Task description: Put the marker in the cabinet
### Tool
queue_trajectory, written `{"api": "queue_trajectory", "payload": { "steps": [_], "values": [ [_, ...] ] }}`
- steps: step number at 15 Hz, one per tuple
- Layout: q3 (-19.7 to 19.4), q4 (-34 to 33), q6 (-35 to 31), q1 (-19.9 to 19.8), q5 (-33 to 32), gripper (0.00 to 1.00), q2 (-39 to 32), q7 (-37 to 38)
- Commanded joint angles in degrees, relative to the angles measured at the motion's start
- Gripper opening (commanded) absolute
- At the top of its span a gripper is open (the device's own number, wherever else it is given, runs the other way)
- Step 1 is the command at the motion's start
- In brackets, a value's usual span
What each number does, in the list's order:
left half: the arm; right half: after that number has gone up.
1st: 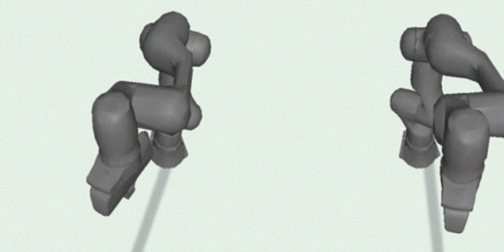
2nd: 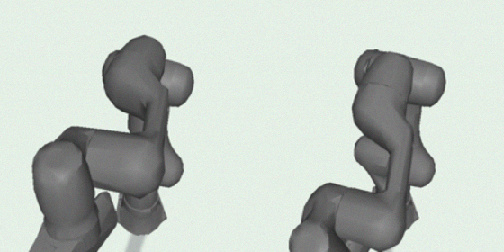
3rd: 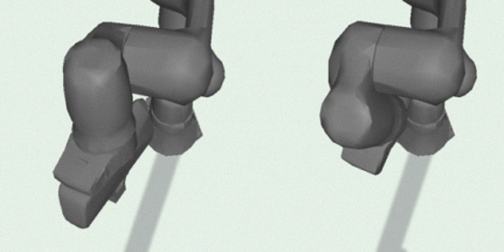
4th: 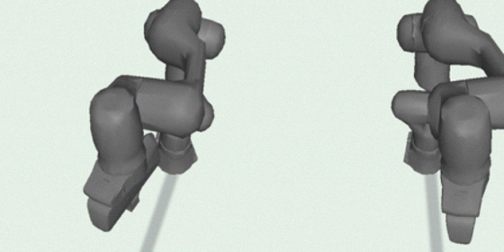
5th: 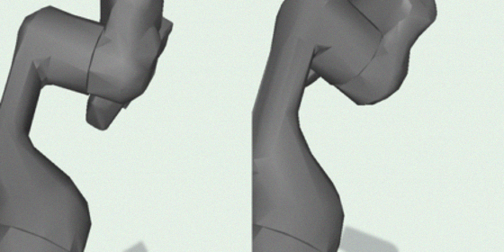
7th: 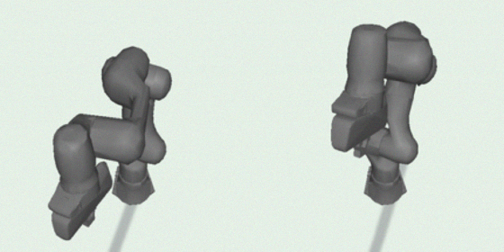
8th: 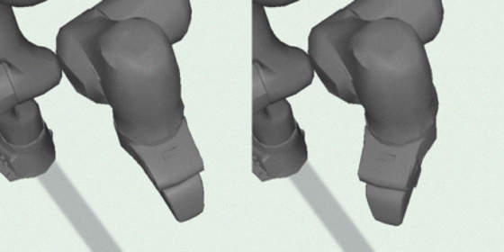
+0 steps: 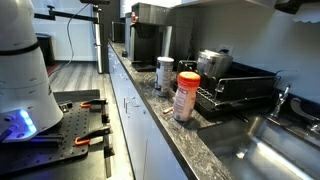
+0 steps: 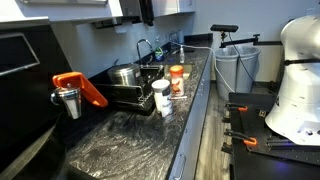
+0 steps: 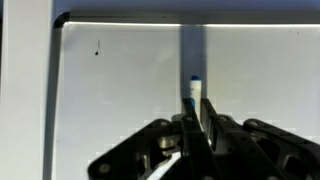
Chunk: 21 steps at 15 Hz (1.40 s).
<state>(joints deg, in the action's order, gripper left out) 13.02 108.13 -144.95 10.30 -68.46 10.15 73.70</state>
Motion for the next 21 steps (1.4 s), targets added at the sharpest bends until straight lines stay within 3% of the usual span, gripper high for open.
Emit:
{"api": "queue_trajectory", "payload": {
  "steps": [1, 10, 11, 12, 20, 21],
  "values": [
    [-0.5, 1.5, -3.2, -0.9, -0.9, 0.03, 1.3, 1.8],
    [-0.8, 1.9, -4.3, -1.0, -1.7, 0.03, 1.6, 2.9],
    [-0.9, 1.9, -4.4, -1.0, -1.6, 0.28, 1.6, 2.8],
    [-0.9, 1.9, -4.5, -1.0, -1.6, 0.39, 1.6, 2.7],
    [-0.9, 2.4, -5.0, -1.4, -0.4, 0.97, 2.2, 1.5],
    [-1.2, 2.9, -5.4, -0.8, -0.4, 1.0, 2.5, 1.5]
  ]
}}
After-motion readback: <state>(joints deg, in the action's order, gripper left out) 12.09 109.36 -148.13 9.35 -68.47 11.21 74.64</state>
